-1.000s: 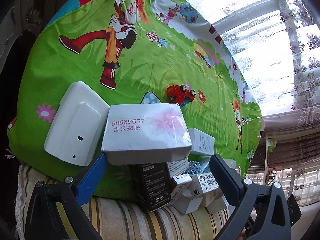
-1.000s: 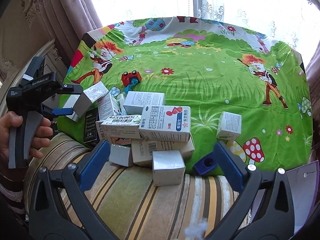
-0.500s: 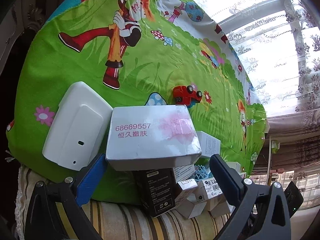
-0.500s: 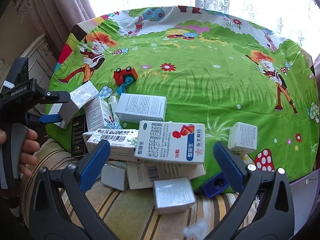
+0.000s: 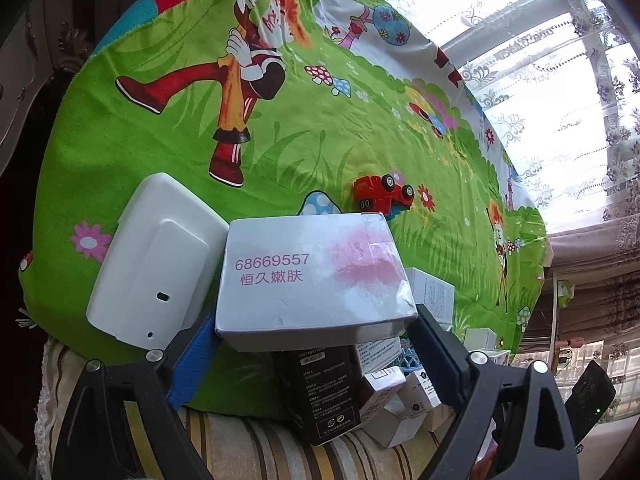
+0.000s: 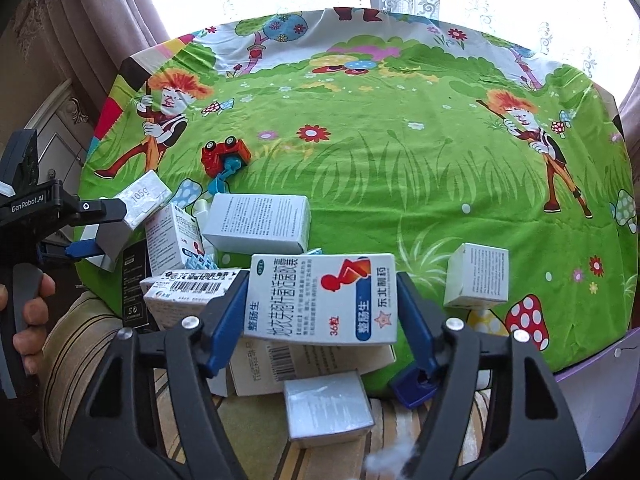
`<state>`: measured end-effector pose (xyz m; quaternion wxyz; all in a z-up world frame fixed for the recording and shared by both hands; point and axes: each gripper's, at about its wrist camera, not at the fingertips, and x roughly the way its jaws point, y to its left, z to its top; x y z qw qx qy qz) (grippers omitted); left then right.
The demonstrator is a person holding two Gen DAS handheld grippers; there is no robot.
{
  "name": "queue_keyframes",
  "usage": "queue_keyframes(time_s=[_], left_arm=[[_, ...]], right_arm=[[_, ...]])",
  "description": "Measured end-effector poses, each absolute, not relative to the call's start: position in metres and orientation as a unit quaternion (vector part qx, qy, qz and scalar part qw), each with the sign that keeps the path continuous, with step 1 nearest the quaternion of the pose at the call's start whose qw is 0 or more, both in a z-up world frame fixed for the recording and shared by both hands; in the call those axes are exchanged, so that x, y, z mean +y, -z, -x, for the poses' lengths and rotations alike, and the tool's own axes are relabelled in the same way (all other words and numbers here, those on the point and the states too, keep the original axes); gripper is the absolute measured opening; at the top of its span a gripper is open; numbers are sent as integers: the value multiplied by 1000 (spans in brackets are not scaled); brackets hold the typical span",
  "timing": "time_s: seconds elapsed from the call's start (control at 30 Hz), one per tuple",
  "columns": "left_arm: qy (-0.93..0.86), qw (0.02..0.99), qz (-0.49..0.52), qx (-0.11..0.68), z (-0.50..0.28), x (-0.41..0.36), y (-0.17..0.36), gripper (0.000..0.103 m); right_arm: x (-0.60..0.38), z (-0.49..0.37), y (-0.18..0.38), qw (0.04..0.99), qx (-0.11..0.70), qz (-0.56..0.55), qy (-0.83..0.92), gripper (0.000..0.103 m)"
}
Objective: Organize rigid objects
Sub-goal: 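Grasp the white medicine box with the right tool while the left tool lifts its box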
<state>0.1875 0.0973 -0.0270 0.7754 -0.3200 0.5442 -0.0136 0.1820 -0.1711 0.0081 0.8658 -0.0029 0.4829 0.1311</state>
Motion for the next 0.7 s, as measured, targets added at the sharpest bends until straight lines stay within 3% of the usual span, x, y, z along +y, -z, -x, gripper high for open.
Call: queue_keyframes(time_s=[0.4, 0.7], left_arm=[[4, 826, 284, 487, -165, 82, -21, 91], [82, 838, 265, 471, -147, 12, -51, 91]], right_arm=[[-208, -163, -40, 893, 433, -41, -117, 73], [-255, -131, -59, 905, 410, -65, -93, 73]])
